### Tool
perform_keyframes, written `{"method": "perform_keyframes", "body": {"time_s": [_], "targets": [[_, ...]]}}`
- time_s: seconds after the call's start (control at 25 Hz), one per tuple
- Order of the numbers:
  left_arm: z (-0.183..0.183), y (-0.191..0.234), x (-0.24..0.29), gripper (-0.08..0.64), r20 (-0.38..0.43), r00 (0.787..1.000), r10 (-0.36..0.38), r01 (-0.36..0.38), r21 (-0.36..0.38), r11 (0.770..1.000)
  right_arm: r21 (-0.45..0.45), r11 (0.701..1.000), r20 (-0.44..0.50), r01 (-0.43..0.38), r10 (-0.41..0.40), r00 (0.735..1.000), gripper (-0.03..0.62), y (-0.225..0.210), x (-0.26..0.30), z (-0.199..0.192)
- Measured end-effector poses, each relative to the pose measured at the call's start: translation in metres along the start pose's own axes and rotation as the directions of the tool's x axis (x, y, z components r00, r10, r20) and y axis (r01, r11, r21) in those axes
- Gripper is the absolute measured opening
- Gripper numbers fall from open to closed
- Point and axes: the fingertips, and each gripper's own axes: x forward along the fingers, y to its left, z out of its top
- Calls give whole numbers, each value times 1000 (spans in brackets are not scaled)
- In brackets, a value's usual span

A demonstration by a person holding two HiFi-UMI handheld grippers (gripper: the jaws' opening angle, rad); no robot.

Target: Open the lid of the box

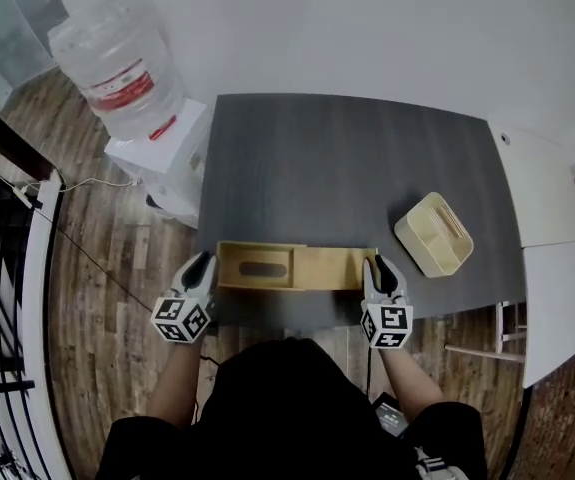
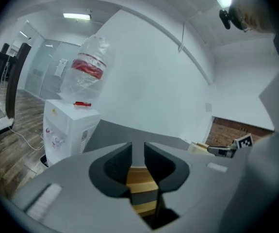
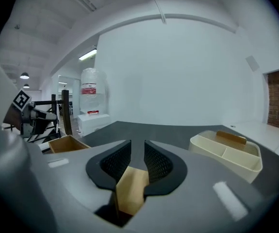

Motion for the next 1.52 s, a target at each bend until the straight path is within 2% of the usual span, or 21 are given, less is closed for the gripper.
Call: {"method": "perform_keyframes", "body": {"time_s": [0.08, 0.28, 0.44, 0.6, 0.72, 0.84, 0.96, 1.08, 1.24, 1.52], "targets": [[5, -8, -8, 67, 24, 999, -41, 40, 27, 999, -20, 1000, 14, -9, 9, 1000, 67, 12, -7, 6], [18, -17, -31, 4, 53, 988, -142, 136, 93, 986, 12, 1000, 39, -15, 14, 999, 8, 44, -27, 11], [20, -28, -57, 0, 81, 976, -203, 194, 101, 976, 10, 999, 63, -34, 33, 997, 3, 73, -55, 10], [25, -49, -83, 0, 94, 956, -279, 263, 152, 953, 6, 999, 95, -50, 49, 994, 2, 103, -87, 12], [29, -59, -101, 0, 99, 942, -321, 302, 167, 939, 38, 997, 121, -69, 64, 991, 2, 124, -105, 14], [33, -65, -113, 0, 113, 934, -339, 316, 177, 932, 56, 995, 142, -83, 75, 987, 2, 134, -117, 18], [35, -65, -122, 0, 141, 932, -334, 307, 187, 933, 30, 995, 159, -94, 88, 983, 2, 135, -122, 22], [36, -66, -128, 0, 150, 931, -332, 302, 192, 934, 46, 995, 169, -88, 79, 982, 2, 130, -125, 24], [40, -72, -126, 0, 169, 924, -342, 307, 203, 930, 19, 996, 189, -88, 83, 978, 1, 122, -127, 33], [42, -78, -122, 0, 182, 921, -344, 309, 196, 931, 23, 995, 201, -98, 91, 975, 0, 112, -130, 36]]}}
